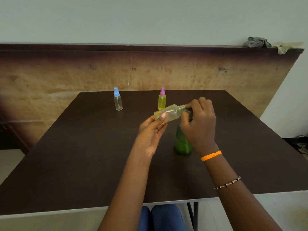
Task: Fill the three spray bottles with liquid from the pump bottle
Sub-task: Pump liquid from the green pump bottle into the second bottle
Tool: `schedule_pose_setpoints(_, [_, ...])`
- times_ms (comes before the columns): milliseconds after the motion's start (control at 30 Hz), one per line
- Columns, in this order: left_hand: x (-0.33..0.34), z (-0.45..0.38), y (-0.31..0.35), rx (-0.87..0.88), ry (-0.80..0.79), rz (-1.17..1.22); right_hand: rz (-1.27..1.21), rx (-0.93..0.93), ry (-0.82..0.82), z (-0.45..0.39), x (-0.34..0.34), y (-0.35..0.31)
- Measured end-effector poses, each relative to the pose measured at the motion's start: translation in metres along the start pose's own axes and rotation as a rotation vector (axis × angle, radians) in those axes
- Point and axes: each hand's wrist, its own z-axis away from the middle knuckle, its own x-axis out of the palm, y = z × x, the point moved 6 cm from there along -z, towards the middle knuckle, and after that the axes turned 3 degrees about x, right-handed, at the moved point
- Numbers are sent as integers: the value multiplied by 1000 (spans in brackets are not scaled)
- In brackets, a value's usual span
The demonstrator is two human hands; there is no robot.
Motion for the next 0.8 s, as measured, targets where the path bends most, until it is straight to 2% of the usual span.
schedule_pose_setpoints(200, [-3,-3,-4,-7,-6,-5,66,-37,78,11,7,3])
schedule_pose_setpoints(367, [-5,-4,-2,-10,-6,0,42,-42,72,11,8,3])
schedule_pose_setpoints(567, [0,-2,-1,-3,4,9,15,42,35,0,3,-1])
schedule_pose_setpoints(800, [-6,-5,-3,-7,28,9,66,-18,70,13,11,1])
